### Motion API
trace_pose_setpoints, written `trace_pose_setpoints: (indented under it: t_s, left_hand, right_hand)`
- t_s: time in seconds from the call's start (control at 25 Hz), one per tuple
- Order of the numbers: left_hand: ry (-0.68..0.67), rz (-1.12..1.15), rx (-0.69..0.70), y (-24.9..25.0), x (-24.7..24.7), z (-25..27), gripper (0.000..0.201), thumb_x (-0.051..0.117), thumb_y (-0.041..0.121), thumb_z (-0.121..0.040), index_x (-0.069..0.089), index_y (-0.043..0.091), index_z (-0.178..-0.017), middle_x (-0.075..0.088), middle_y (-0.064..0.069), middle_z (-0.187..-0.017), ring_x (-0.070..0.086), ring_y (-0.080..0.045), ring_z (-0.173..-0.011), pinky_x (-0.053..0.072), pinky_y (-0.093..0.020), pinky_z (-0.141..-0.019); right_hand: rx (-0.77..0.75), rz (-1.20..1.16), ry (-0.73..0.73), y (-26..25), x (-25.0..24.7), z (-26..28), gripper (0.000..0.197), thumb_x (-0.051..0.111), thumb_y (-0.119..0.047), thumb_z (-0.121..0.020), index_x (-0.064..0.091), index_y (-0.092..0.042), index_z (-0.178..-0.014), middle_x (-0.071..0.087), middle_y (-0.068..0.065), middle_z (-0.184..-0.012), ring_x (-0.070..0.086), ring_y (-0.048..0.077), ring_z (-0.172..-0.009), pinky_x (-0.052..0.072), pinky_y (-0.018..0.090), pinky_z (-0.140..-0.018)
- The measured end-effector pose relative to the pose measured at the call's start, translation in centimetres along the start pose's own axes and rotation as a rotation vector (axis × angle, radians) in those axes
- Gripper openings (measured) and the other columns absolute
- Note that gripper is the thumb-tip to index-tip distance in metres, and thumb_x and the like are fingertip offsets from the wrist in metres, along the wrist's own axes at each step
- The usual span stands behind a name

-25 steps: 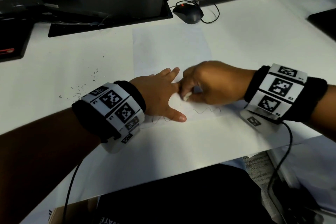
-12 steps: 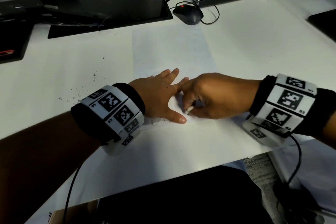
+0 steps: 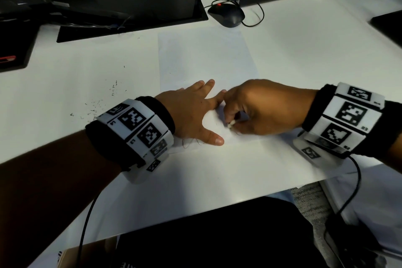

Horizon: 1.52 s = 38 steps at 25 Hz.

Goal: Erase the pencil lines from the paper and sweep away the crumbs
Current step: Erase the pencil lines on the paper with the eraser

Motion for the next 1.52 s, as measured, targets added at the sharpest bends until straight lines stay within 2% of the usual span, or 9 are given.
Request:
trace_pose_setpoints:
  t_s: [0.32,0.52,0.64,0.8,1.0,1.12,1.24,1.4,1.52]
  left_hand:
    - [-0.019,-0.047,-0.029,-0.5,0.3,0.9,0.114,0.051,0.08,-0.076,-0.013,0.032,-0.157,-0.019,-0.002,-0.165,-0.014,-0.018,-0.152,0.018,-0.048,-0.12]
    - [0.042,-0.064,-0.024,0.6,-0.2,0.6,0.113,0.054,0.08,-0.076,-0.003,0.028,-0.158,-0.016,-0.001,-0.165,-0.007,-0.017,-0.153,0.019,-0.049,-0.121]
    - [0.027,-0.046,0.015,1.2,0.0,-0.4,0.105,0.049,0.082,-0.076,-0.002,0.039,-0.157,-0.018,0.0,-0.165,-0.012,-0.021,-0.152,0.013,-0.052,-0.122]
    - [0.005,-0.021,-0.011,0.9,0.0,-0.5,0.099,0.051,0.082,-0.075,0.01,0.043,-0.156,-0.018,0.002,-0.165,-0.014,-0.02,-0.152,0.012,-0.052,-0.119]
    - [0.008,-0.02,-0.004,1.0,0.1,-0.5,0.103,0.051,0.083,-0.074,0.002,0.043,-0.157,-0.018,0.0,-0.165,-0.014,-0.022,-0.152,0.013,-0.054,-0.12]
    - [0.004,-0.018,-0.005,1.0,0.1,-0.4,0.104,0.052,0.082,-0.074,0.001,0.044,-0.156,-0.018,0.001,-0.165,-0.014,-0.022,-0.152,0.014,-0.054,-0.12]
    - [0.011,-0.029,-0.01,1.0,0.1,-0.6,0.109,0.051,0.083,-0.074,-0.006,0.042,-0.156,-0.018,0.0,-0.165,-0.014,-0.022,-0.152,0.016,-0.054,-0.12]
    - [0.019,-0.024,-0.005,0.9,0.2,-0.4,0.108,0.052,0.083,-0.074,-0.007,0.043,-0.156,-0.017,0.0,-0.165,-0.013,-0.022,-0.152,0.017,-0.054,-0.119]
    - [0.012,-0.034,-0.019,1.0,0.2,-0.5,0.111,0.051,0.083,-0.074,-0.012,0.041,-0.155,-0.019,0.001,-0.165,-0.014,-0.021,-0.152,0.016,-0.054,-0.119]
  right_hand:
    - [0.034,-0.012,0.153,2.2,-1.2,0.0,0.012,0.066,-0.025,-0.088,0.073,-0.026,-0.098,0.059,-0.015,-0.089,0.05,-0.01,-0.07,0.032,0.009,-0.063]
    - [0.058,-0.001,0.124,2.9,-1.0,-0.2,0.011,0.069,-0.023,-0.085,0.074,-0.025,-0.095,0.06,-0.015,-0.085,0.051,-0.006,-0.069,0.036,0.013,-0.064]
    - [0.017,0.047,0.124,2.0,-0.9,-0.3,0.013,0.071,-0.024,-0.084,0.075,-0.024,-0.096,0.057,-0.017,-0.083,0.048,-0.003,-0.067,0.034,0.011,-0.062]
    - [-0.07,-0.026,-0.035,0.1,0.1,0.5,0.01,0.069,-0.023,-0.084,0.075,-0.024,-0.093,0.069,-0.013,-0.09,0.057,0.0,-0.071,0.043,0.014,-0.066]
    - [-0.004,0.041,0.046,0.7,-0.3,0.8,0.016,0.069,-0.023,-0.081,0.075,-0.026,-0.096,0.063,-0.015,-0.089,0.056,0.006,-0.074,0.045,0.024,-0.069]
    - [-0.02,0.004,-0.044,0.1,0.2,1.1,0.015,0.069,-0.024,-0.082,0.075,-0.025,-0.095,0.066,-0.014,-0.092,0.057,0.005,-0.075,0.045,0.023,-0.068]
    - [0.062,0.049,0.06,1.0,-0.7,1.1,0.017,0.067,-0.025,-0.082,0.074,-0.027,-0.098,0.062,-0.014,-0.088,0.056,0.01,-0.075,0.043,0.025,-0.068]
    - [-0.012,0.026,-0.047,0.0,-0.2,1.5,0.014,0.068,-0.024,-0.082,0.075,-0.026,-0.095,0.064,-0.015,-0.088,0.054,0.004,-0.073,0.043,0.024,-0.066]
    - [0.076,0.06,0.057,1.5,-1.0,1.5,0.015,0.068,-0.024,-0.082,0.075,-0.027,-0.095,0.054,-0.019,-0.079,0.051,0.001,-0.069,0.037,0.021,-0.064]
Point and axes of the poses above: each hand's wrist, its own z-axis away from the middle knuckle, its own x-axis out of the palm, y = z × x, the point moved 4 cm from there along -z, towards the middle knuckle
